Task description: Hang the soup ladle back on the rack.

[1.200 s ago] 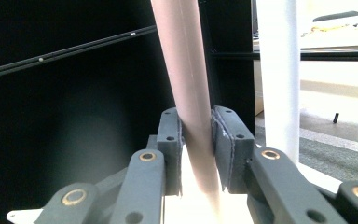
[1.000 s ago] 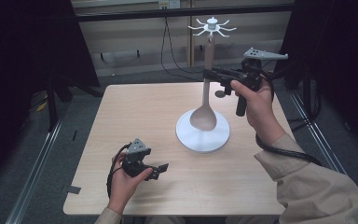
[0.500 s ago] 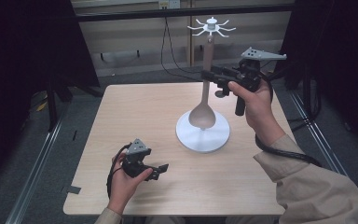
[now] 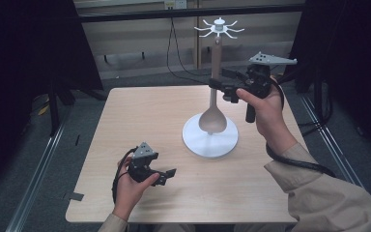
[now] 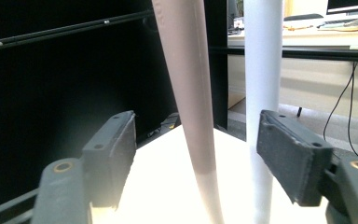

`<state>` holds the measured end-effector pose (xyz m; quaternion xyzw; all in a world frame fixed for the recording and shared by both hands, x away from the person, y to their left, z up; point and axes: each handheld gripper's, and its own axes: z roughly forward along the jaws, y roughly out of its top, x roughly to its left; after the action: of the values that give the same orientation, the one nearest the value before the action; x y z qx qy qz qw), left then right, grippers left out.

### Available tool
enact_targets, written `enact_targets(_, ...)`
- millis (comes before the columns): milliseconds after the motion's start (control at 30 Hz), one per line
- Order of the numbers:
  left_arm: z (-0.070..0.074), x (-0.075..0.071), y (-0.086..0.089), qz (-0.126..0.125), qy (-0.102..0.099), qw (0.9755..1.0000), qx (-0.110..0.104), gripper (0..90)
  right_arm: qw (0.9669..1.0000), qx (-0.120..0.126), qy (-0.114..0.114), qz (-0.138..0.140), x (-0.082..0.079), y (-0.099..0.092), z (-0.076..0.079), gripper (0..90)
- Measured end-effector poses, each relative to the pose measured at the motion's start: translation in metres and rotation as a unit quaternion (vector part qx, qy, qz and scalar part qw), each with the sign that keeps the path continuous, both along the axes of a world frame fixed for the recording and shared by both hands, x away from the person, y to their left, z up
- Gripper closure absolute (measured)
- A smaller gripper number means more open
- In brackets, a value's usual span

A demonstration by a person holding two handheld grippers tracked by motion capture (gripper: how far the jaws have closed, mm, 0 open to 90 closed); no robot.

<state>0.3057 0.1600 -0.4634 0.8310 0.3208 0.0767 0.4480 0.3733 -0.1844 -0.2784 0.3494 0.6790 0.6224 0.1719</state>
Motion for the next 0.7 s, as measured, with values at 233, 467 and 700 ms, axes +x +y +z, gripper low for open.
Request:
enact_targets(233,0.001,-0.001,-0.003,-0.005,-0.001,1.0000,0.003,5.1,0.9998,-0.016,0.008,-0.011,-0.006,-0.004,-0.005,19.3)
enact_targets(467,0.000,0.000,-0.002,-0.004,0.002,1.0000,-0.001,5.1,0.9988,-0.045,0.012,-0.018,-0.014,-0.006,-0.011,13.4)
enact_targets(700,0.000,0.000,-0.002,-0.003,0.000,1.0000,0.002,5.1,0.9971,-0.071,0.009,-0.025,-0.023,-0.006,-0.020,11.7)
